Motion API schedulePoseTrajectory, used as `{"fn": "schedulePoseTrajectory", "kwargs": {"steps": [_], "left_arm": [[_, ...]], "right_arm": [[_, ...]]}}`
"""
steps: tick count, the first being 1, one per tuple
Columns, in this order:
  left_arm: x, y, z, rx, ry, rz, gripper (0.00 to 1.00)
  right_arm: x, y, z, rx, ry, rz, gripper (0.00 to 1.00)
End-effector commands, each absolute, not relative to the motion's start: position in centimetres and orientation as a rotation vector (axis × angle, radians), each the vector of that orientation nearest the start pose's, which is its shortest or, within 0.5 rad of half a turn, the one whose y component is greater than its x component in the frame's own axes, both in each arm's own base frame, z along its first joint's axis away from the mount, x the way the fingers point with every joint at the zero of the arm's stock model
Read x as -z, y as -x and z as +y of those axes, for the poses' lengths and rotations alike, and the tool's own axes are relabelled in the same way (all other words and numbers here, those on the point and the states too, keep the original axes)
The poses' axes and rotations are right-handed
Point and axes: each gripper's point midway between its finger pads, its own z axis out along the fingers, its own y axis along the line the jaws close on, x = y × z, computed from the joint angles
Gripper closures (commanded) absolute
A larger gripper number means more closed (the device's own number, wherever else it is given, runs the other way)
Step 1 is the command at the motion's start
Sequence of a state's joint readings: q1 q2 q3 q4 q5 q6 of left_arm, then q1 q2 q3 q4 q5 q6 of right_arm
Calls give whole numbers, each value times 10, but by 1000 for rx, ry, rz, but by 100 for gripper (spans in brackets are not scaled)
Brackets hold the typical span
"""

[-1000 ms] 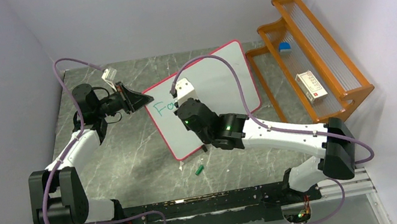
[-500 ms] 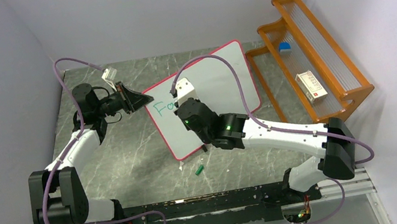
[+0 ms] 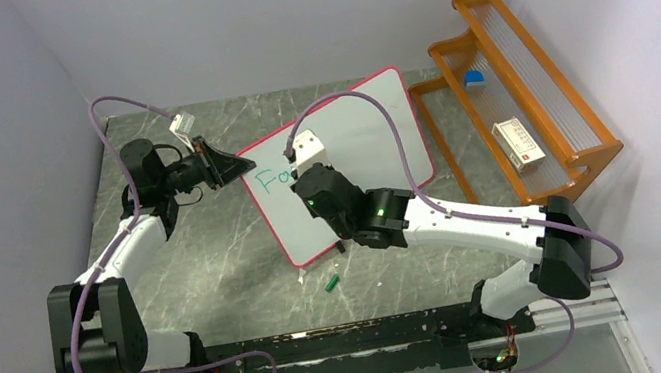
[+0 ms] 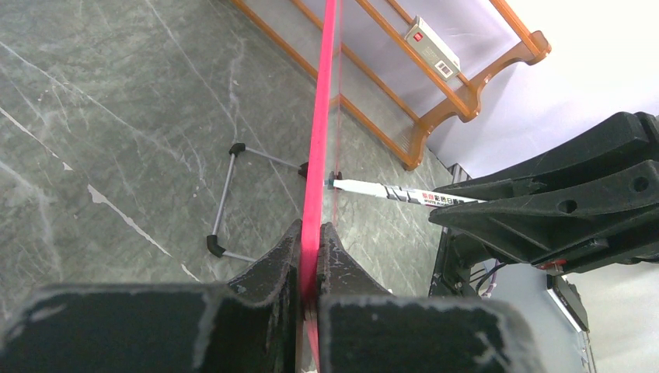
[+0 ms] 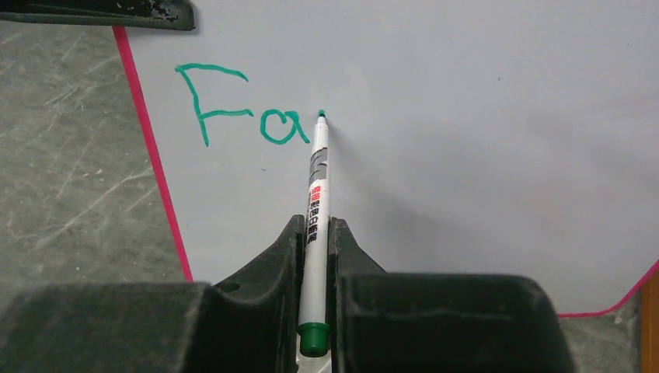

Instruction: Write a sentence on the whiteboard

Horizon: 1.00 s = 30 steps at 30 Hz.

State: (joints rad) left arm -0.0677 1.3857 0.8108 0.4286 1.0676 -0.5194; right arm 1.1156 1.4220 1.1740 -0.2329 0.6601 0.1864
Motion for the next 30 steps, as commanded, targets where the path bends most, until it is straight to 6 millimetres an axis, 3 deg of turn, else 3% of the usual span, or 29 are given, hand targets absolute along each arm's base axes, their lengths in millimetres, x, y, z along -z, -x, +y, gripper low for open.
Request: {"fn": "schedulePoseTrajectory", "kwargs": {"steps": [1,30], "left_arm": [[-216,-323,-195,1362,-459,1836,95],[-216,-323,-195,1360,-458,1836,95]], "right_arm": [[-230,-269,316,-176,499,1919,100],[-230,-265,312,-194,479,1937,100]]}}
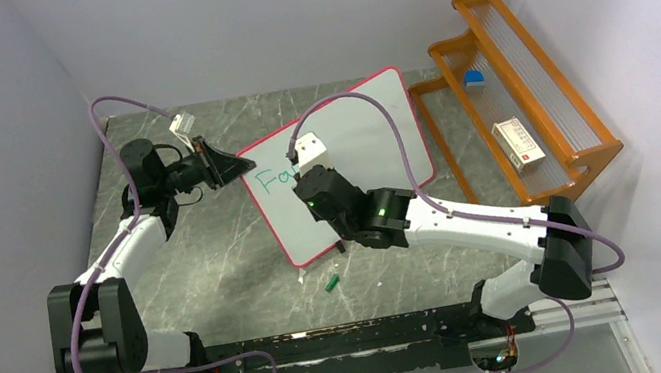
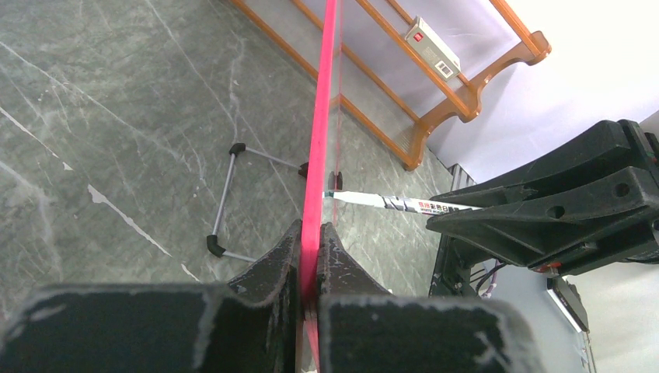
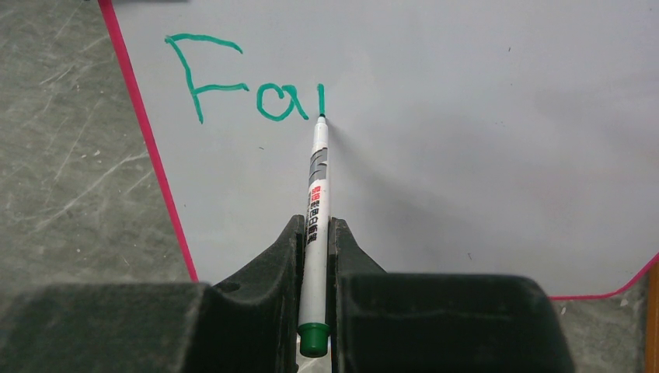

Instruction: Write a sentence on the whiteboard

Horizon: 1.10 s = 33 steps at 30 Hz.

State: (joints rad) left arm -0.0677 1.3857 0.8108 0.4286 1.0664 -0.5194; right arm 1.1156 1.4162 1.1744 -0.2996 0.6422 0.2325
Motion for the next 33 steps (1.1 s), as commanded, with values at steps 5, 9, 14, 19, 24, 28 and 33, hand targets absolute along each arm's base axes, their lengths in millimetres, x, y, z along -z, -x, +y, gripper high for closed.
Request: {"fn": "schedulePoseTrajectory", "kwargs": {"steps": [5,9,14,19,24,28,33], "left_arm": [[-216,-323,-195,1361,-457,1838,95],[-216,-323,-194,1359,-459,1838,95],[-216,-323,-194,1359,-459,1839,95],[-216,-323,-195,1362,-460,1837,95],[-216,-323,-195,1361,-460,1836,95],[-216,-323,-195,1362,-459,1835,95],[-216,-322,-195,1368,-462,1834,95]], "right_arm": [[-246,-266,314,-243,451,1887,100],[-255,-268,317,-257,441,1860,100],[-258,-271,319,-252,431,1843,100],[-259,-274,321,-247,431,1837,100],[-256,-276,323,-231,436,1837,100],[-252,-278,325,-217,444,1841,100],[-247,-280,325,-197,448,1848,100]]}}
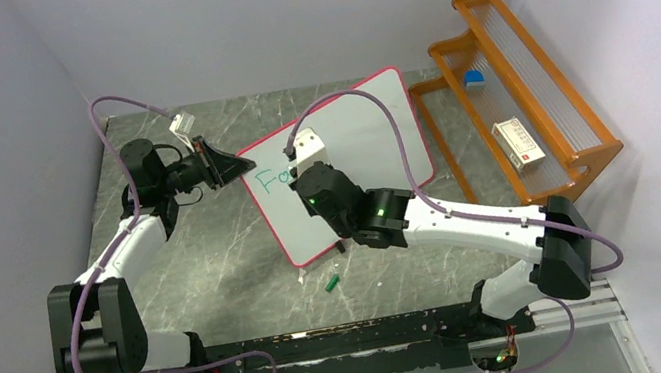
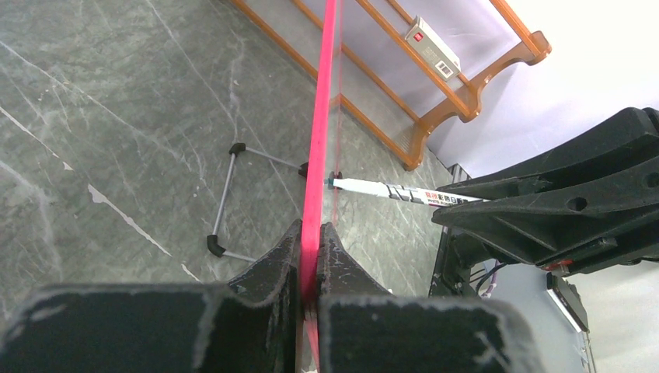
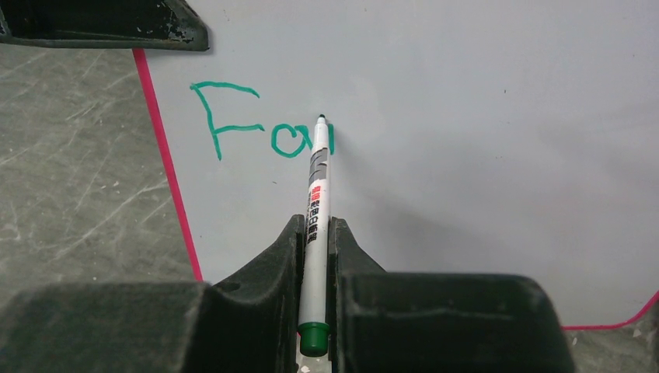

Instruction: Write a sentence on the whiteboard

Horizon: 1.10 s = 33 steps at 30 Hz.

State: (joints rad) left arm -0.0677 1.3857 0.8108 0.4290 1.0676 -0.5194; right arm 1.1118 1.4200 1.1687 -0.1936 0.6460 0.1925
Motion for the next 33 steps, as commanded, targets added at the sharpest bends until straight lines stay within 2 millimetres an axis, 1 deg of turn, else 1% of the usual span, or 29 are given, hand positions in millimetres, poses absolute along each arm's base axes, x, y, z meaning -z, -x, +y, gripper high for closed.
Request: {"fn": "schedulePoseTrajectory", "kwargs": {"steps": [1,10,20,23,27,33], "left_arm": [[-216,-322,-195,1368,-460,1834,95],[-217,-322,-195,1365,-461,1833,95],[-216,-323,-195,1359,-459,1839,95],[-216,-323,-195,1358,-463,1839,95],[-216,-323,-195,1357,-463,1837,95],[-216,-323,-195,1358,-463,1837,95]], "right_arm": [[-246,-280,325,-191,449,1851,100],[-245,-281,322,-179,437,1852,100],[-260,-270,316,-260,442,1834,100],[-257,-269,312,-251,439,1844,100],[-248,-270,306,-231,433,1867,100],[-242,-270,304,-226,427,1881,100]]}}
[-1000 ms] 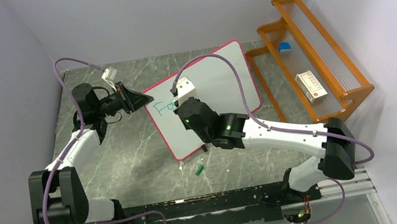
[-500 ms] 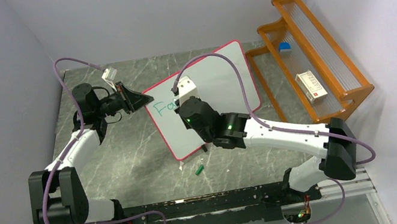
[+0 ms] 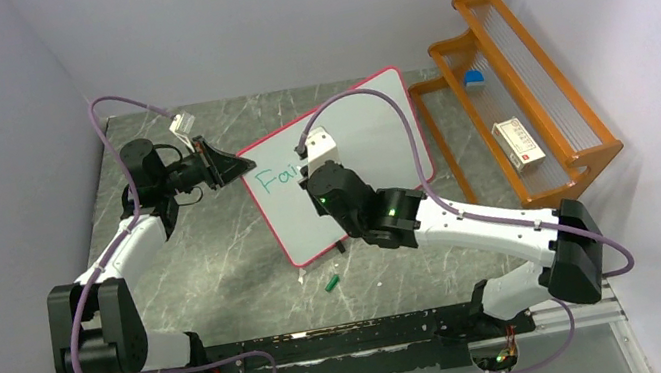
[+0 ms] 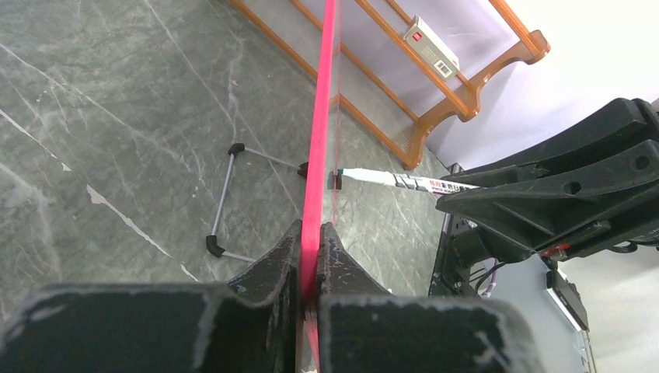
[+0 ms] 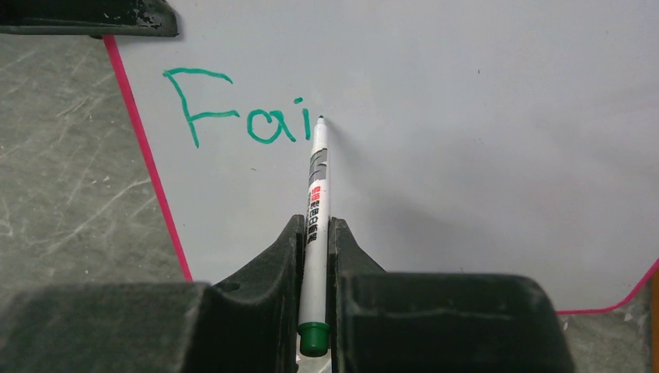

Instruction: Write a sentence on the whiteboard

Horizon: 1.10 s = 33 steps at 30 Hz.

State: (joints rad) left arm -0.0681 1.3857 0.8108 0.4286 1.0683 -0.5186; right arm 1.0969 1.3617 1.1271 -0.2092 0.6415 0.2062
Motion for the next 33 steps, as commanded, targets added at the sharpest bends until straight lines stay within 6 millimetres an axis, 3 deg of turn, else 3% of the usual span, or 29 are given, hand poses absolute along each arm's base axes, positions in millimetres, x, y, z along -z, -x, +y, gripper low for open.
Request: {"fn": "schedulePoseTrajectory", "kwargs": {"steps": [1,22,33], "left_arm": [[-216,-322,-195,1359,-463,1838,95],[-215,-323,-195,1362,-461,1839,95],[-215,-322,-195,1365,-463,1839,95]], "right_arm": [[-241,-270,304,-224,429,1882,100],[-236,-279,312,-236,444,1886,100],[-231,-284,305,-209,430,1898,100]]}}
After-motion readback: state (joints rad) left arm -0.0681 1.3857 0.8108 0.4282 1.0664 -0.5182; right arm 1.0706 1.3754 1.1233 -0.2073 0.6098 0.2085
